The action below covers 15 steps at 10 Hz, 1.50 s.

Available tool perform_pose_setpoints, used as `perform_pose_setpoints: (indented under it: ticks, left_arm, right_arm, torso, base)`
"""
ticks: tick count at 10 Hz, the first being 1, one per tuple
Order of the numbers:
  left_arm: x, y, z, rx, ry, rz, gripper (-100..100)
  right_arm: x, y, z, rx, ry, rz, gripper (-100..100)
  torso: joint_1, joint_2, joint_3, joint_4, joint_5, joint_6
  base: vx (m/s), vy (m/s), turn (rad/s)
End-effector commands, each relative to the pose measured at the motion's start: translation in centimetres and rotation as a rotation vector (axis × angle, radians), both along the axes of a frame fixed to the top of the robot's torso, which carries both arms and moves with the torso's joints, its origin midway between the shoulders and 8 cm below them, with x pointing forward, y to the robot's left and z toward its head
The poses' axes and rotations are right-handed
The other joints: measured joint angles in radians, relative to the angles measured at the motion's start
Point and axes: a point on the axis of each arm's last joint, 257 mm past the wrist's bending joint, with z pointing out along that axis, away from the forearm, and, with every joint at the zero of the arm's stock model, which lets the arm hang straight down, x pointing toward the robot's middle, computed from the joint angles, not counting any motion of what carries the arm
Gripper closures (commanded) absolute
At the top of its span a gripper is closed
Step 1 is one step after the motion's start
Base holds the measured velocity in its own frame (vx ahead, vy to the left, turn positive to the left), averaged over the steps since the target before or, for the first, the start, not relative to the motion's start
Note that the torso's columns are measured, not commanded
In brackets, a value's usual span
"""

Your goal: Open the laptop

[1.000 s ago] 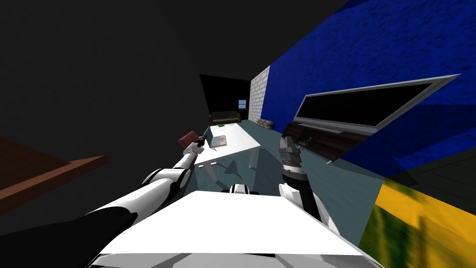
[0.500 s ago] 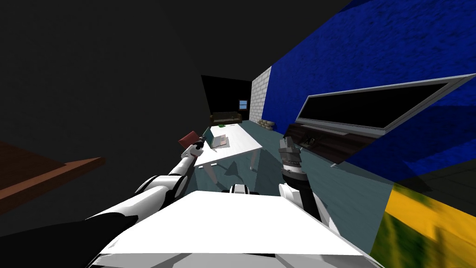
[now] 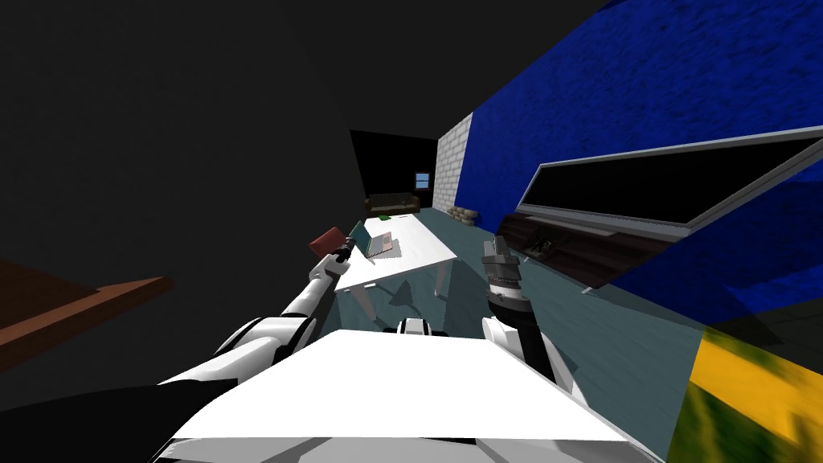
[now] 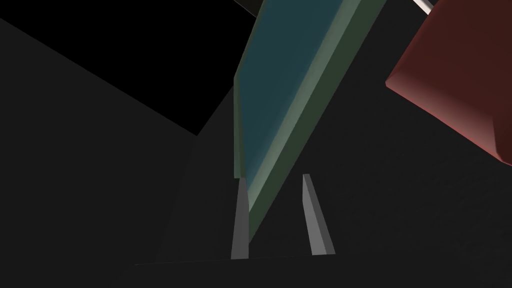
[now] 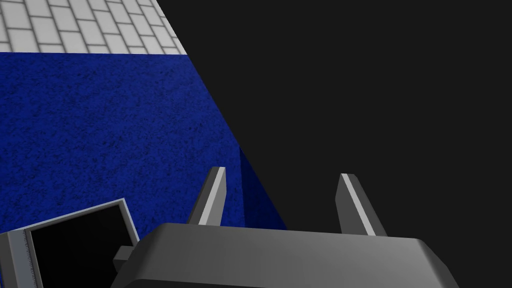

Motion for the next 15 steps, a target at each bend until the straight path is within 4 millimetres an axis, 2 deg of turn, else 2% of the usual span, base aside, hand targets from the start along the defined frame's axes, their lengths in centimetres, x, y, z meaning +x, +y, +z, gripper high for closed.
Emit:
perform_pose_setpoints:
  ticks: [1, 2, 3, 4, 5, 7, 8, 9, 10, 12, 13, 14, 15]
  left_arm:
    - [0.1, -1.2, 1.8, 0.008, -0.035, -0.022, 100]
    - [-1.4, -0.8, -0.4, -0.003, 0.009, -0.002, 100]
    - [-2.0, -1.1, -0.4, 0.003, 0.004, -0.011, 100]
    - [-1.6, -2.2, 1.6, 0.009, -0.034, -0.032, 100]
    - [-3.1, -1.8, -0.6, -0.004, 0.013, -0.012, 100]
    - [-3.8, -2.4, -0.2, 0.003, 0.001, -0.026, 100]
    - [-3.5, -3.2, 1.2, 0.007, -0.028, -0.043, 100]
    - [-5.0, -3.0, -0.8, -0.008, 0.017, -0.026, 100]
    - [-5.7, -3.3, -1.0, -0.004, 0.018, -0.033, 100]
    - [-5.4, -4.8, 1.6, 0.002, -0.032, -0.064, 100]
    - [-5.4, -4.8, 1.6, 0.002, -0.032, -0.064, 100]
    - [-6.9, -4.7, -0.5, -0.014, 0.016, -0.047, 100]
    - [-7.8, -4.8, -0.9, -0.013, 0.023, -0.051, 100]
  right_arm:
    - [0.0, 0.0, 0.0, 0.0, 0.0, 0.0, 0]
    - [0.0, 0.0, 0.0, 0.0, 0.0, 0.0, 0]
    - [0.0, 0.0, 0.0, 0.0, 0.0, 0.0, 0]
    - [0.0, 0.0, 0.0, 0.0, 0.0, 0.0, 0]
    - [0.0, 0.0, 0.0, 0.0, 0.0, 0.0, 0]
    - [0.0, 0.0, 0.0, 0.0, 0.0, 0.0, 0]
    - [0.0, 0.0, 0.0, 0.0, 0.0, 0.0, 0]
    - [0.0, 0.0, 0.0, 0.0, 0.0, 0.0, 0]
    - [0.0, 0.0, 0.0, 0.0, 0.0, 0.0, 0]
    - [0.0, 0.0, 0.0, 0.0, 0.0, 0.0, 0]
    - [0.0, 0.0, 0.0, 0.0, 0.0, 0.0, 0]
    - [0.0, 0.0, 0.0, 0.0, 0.0, 0.0, 0]
    - [0.0, 0.0, 0.0, 0.0, 0.0, 0.0, 0]
  torso:
    - [-0.002, 0.002, 0.001, 0.002, -0.002, 0.002]
    - [-0.004, 0.005, 0.003, 0.004, -0.003, 0.002]
    - [-0.003, 0.004, 0.003, 0.003, -0.002, -0.002]
    - [-0.001, 0.003, 0.002, 0.002, -0.001, -0.002]
    - [-0.002, 0.004, 0.002, 0.003, -0.002, 0.001]
    - [0.0, 0.001, 0.001, 0.0, 0.0, -0.001]
    - [0.0, 0.002, 0.001, 0.001, 0.0, 0.0]
    - [-0.001, 0.004, 0.002, 0.002, -0.001, 0.0]
    - [-0.001, 0.001, 0.001, 0.002, -0.001, -0.001]
    - [-0.002, 0.003, 0.002, 0.003, -0.002, 0.0]
    - [-0.003, 0.005, 0.003, 0.003, -0.003, 0.0]
    - [-0.003, 0.006, 0.004, 0.003, -0.002, 0.0]
    - [-0.002, 0.002, 0.002, 0.002, -0.002, -0.001]
  base:
    - [0.0, 0.0, 0.0]
    - [0.068, 0.008, 0.034]
    - [0.089, 0.008, 0.052]
    - [0.042, 0.005, 0.032]
    - [0.079, 0.013, 0.042]
    - [0.065, 0.007, 0.028]
    - [0.0, 0.0, 0.0]
    - [0.061, 0.006, 0.074]
    - [0.083, 0.012, 0.053]
    - [0.028, 0.007, -0.008]
    - [0.0, 0.0, 0.0]
    - [0.056, 0.005, 0.084]
    - [0.078, 0.005, 0.05]
